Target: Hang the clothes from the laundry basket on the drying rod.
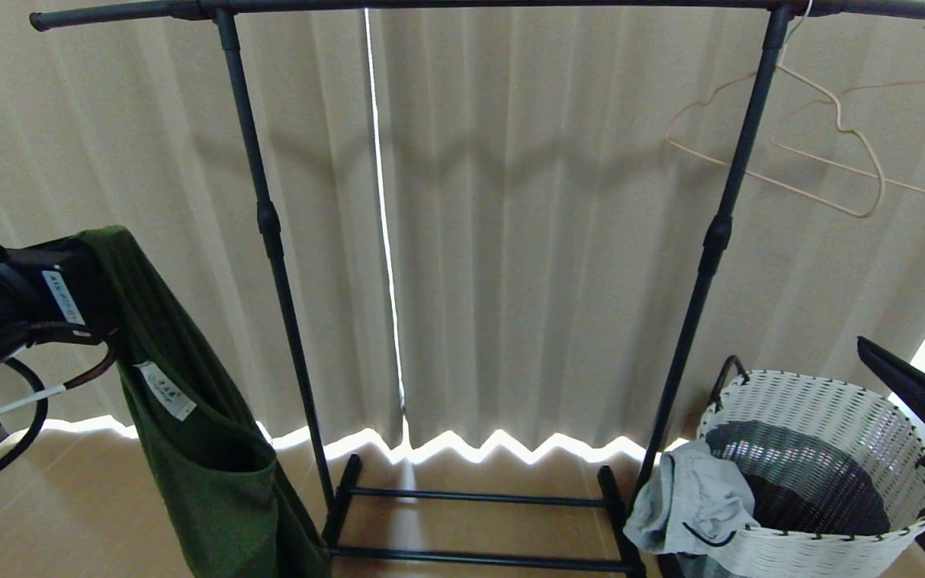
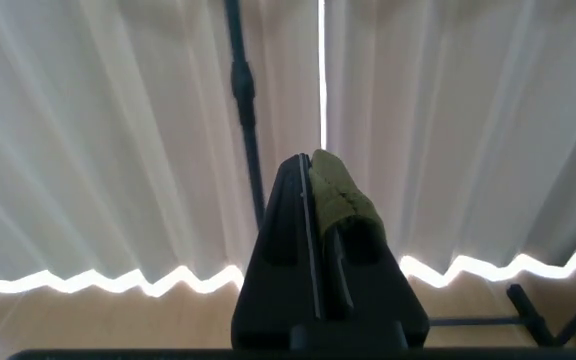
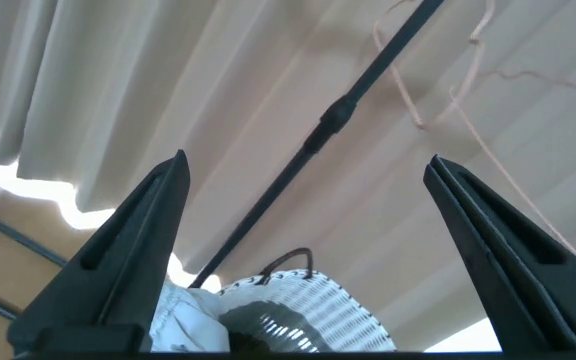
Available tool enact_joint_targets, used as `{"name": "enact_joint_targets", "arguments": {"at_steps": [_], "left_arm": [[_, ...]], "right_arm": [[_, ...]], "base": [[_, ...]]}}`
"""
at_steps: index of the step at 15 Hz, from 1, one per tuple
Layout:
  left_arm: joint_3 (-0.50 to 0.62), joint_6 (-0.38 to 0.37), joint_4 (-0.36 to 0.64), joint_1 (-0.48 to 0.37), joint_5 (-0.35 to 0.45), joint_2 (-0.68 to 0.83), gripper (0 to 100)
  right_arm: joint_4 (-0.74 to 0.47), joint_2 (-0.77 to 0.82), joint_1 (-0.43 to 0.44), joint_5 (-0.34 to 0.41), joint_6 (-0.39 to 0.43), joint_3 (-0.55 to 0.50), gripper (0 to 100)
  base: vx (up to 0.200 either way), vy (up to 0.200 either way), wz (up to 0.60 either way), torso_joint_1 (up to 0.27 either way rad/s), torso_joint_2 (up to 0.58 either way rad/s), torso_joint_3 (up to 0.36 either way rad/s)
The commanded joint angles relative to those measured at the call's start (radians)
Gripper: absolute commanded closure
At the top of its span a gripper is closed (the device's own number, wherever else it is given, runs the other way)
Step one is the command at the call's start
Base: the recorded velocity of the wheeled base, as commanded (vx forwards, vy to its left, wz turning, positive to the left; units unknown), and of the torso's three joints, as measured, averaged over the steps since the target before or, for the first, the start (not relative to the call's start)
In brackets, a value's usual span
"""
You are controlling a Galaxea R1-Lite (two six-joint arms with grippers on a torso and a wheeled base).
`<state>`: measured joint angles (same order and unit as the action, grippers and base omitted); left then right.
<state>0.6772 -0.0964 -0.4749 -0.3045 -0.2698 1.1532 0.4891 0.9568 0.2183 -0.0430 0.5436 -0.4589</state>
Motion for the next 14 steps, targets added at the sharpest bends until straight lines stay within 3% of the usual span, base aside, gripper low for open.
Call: {"name": "enact_joint_targets", "arguments": {"at_steps": [1,5,9,14], "left_arm": [[-0.028,0.001,-0.001,0.005,0.0,-0.035,100],[-0.03,0.0,0.01,0.005,0.014,-0.056,100],[-0.053,0.003,0.071,0.051,0.136,-0.078,100],[-0.094,0.003,0.073,0.085,0.141,-0.086,100]], "right_arm": [[0.0,-0.01,-0.002,-0.002,0.001,0.0,0],[0.0,-0.003,-0.02,0.0,0.012,-0.009,0],[-0.004,-0.009,-0.02,0.0,0.012,-0.009,0],[-0.007,-0.006,-0.02,0.0,0.01,-0.009,0]], "base": [[0.0,0.0,0.0,0.0,0.0,0.0],[0.0,0.0,0.0,0.0,0.0,0.0],[0.0,0.0,0.0,0.0,0.0,0.0],[0.0,0.0,0.0,0.034,-0.09,-0.04]]}}
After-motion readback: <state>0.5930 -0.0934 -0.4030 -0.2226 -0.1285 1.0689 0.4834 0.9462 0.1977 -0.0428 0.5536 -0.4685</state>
